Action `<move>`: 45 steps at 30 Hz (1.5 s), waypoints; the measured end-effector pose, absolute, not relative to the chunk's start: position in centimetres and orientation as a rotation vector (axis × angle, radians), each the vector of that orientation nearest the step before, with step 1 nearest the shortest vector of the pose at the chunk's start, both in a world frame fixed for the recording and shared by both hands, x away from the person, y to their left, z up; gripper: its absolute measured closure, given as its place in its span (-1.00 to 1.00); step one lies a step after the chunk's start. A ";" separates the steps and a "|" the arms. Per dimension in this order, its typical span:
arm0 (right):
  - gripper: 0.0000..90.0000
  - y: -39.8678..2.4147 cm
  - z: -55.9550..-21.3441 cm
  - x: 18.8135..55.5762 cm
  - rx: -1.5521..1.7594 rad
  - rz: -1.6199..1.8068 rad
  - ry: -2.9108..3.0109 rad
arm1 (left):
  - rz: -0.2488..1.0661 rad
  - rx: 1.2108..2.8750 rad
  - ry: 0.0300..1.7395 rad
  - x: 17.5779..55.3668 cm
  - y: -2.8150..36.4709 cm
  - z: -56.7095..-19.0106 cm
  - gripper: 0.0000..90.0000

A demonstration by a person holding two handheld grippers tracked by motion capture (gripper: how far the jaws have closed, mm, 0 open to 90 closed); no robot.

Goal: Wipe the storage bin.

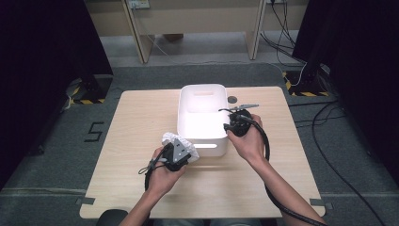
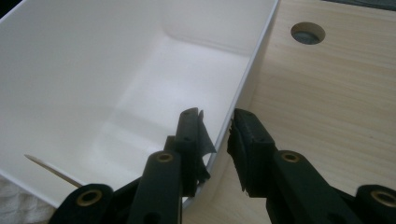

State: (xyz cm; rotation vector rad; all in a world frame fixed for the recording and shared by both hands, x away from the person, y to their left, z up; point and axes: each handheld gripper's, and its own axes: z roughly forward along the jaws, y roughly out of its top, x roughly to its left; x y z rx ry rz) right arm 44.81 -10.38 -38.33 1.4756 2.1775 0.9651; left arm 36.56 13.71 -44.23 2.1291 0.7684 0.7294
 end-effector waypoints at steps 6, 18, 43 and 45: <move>0.62 -10.3 -38.3 44.8 1.473 0.967 2.180 | 0.741 2.114 0.757 36.4 13.5 -43.3 0.64; 0.60 -10.2 -38.3 44.8 1.469 0.973 2.184 | 0.739 2.123 0.767 36.7 13.5 -44.0 0.64; 0.59 -10.1 -38.4 44.8 1.464 0.985 2.180 | 0.707 2.220 0.794 37.7 12.9 -47.5 0.64; 0.59 -10.1 -38.3 44.8 1.466 0.985 2.181 | 0.703 2.225 0.799 37.8 12.8 -47.8 0.64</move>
